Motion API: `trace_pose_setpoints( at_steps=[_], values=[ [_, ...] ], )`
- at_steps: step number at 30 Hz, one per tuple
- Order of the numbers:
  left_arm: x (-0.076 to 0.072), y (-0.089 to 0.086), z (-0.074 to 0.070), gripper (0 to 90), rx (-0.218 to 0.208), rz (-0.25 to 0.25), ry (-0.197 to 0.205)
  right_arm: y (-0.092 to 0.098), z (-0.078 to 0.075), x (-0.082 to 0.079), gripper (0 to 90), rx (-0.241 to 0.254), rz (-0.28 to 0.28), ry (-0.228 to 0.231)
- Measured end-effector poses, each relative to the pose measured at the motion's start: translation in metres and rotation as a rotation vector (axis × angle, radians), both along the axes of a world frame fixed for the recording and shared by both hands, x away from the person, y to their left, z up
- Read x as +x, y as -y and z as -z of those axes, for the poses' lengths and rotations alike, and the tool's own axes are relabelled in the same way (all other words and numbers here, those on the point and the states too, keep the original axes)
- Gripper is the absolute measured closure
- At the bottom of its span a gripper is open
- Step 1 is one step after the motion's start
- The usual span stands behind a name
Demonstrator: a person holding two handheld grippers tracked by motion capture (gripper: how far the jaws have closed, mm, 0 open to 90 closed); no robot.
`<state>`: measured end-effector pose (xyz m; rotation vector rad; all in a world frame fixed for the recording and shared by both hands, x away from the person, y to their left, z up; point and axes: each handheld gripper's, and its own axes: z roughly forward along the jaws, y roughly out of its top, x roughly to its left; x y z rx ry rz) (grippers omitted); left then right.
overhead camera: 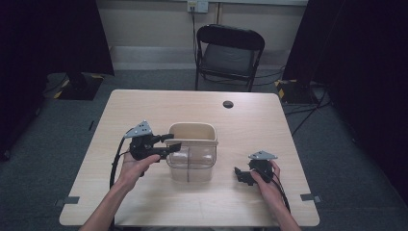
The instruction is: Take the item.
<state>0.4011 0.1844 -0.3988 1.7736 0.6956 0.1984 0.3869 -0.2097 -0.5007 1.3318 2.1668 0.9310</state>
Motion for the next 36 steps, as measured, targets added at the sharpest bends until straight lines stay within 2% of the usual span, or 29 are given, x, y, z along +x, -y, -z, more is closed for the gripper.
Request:
trace_pose_setpoints(
  at_steps=[36],
  values=[
    [0.0001, 0.0007, -0.0008, 44.8, 0.007, 0.002, 0.007, 0.0, 0.0, 0.0, 11.6, 0.0, 0.0, 0.0]
  ],
)
